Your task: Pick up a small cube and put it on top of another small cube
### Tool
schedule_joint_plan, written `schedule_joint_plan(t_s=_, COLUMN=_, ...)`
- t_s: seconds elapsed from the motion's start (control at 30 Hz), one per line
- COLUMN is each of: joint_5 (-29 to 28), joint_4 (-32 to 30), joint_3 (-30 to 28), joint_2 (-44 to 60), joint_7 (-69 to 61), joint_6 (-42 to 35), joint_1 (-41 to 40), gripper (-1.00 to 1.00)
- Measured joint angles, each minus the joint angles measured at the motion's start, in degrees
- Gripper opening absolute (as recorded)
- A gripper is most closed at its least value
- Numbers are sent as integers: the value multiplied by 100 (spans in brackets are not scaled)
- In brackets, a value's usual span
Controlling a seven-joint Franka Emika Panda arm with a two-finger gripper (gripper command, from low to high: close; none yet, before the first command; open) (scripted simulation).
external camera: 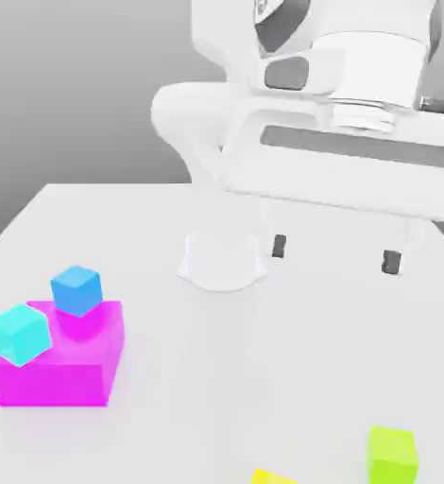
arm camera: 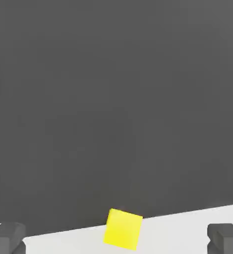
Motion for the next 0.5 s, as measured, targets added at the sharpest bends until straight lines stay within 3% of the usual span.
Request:
schedule_joint_plan(t_s=0.2, joint_5=-204, joint_4=-28, joint_3=62, joint_2=1177, joint_7=749, joint_6=370, joint_1=311, gripper=0)
schedule_joint_plan(t_s=0.4, joint_5=8, joint_4=-77, joint_3=217, joint_2=2230, joint_7=1194, joint_6=833, joint_1=577, gripper=0)
schedule_joint_plan(t_s=0.5, joint_5=-249, joint_4=36, joint_3=-28, joint_2=2840, joint_7=1465, joint_6=1253, joint_1=817, gripper=0)
